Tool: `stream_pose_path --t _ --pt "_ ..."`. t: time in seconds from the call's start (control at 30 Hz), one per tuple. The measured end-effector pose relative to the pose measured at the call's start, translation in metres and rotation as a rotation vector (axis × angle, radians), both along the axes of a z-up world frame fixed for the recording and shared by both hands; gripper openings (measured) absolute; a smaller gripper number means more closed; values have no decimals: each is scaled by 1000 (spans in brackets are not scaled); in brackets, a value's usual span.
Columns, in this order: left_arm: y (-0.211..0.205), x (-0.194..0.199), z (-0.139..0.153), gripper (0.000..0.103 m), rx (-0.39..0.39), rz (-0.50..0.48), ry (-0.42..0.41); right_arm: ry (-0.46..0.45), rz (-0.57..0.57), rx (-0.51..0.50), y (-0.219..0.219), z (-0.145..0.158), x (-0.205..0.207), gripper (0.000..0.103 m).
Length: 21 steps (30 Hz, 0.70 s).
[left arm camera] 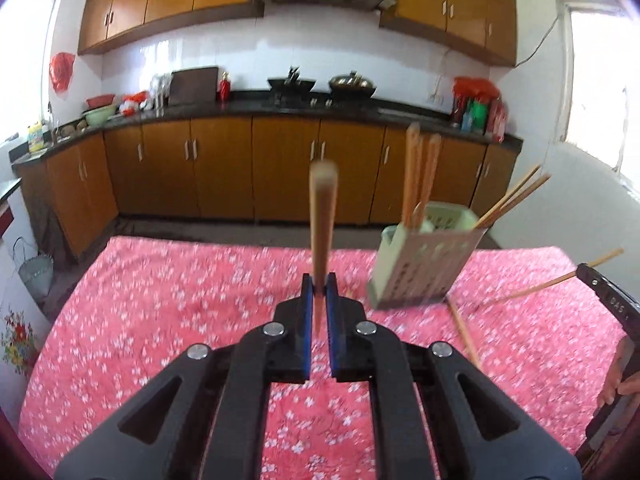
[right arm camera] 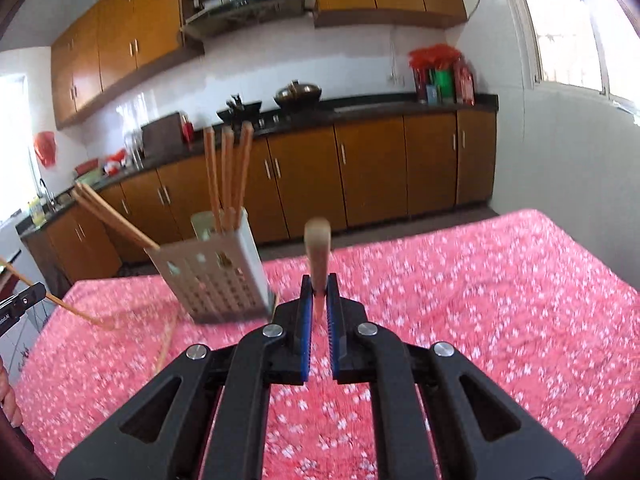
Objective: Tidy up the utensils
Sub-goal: 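Lift both held chopsticks upright and lower them into the perforated holder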
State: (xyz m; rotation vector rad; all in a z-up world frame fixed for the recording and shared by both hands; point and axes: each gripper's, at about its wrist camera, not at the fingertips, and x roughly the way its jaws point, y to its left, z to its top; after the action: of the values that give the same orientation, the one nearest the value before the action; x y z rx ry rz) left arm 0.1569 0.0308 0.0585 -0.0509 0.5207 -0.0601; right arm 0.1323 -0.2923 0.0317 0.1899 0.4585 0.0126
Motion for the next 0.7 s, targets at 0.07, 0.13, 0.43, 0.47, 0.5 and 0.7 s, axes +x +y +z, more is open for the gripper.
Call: stream_pose_path --t 0.07,0.13,0.43,0.47,0.5,0.7 --pt "-3 -4 13 8 -5 -24 -25 -22 11 4 0 9 -4 8" --pt "-7 -8 25 8 -15 -46 -45 -52 31 13 2 20 -6 8" --pt "-33 -15 74 8 -110 -149 -136 -211 145 66 21 85 -19 8" --pt "-36 -14 78 8 -114 -155 -146 -229 151 64 23 90 -19 8" --pt "-41 -13 84 8 -118 -160 -162 -253 156 59 27 98 -18 8" --pt "-62 0 114 8 -137 -160 -264 -341 147 44 41 118 3 8"
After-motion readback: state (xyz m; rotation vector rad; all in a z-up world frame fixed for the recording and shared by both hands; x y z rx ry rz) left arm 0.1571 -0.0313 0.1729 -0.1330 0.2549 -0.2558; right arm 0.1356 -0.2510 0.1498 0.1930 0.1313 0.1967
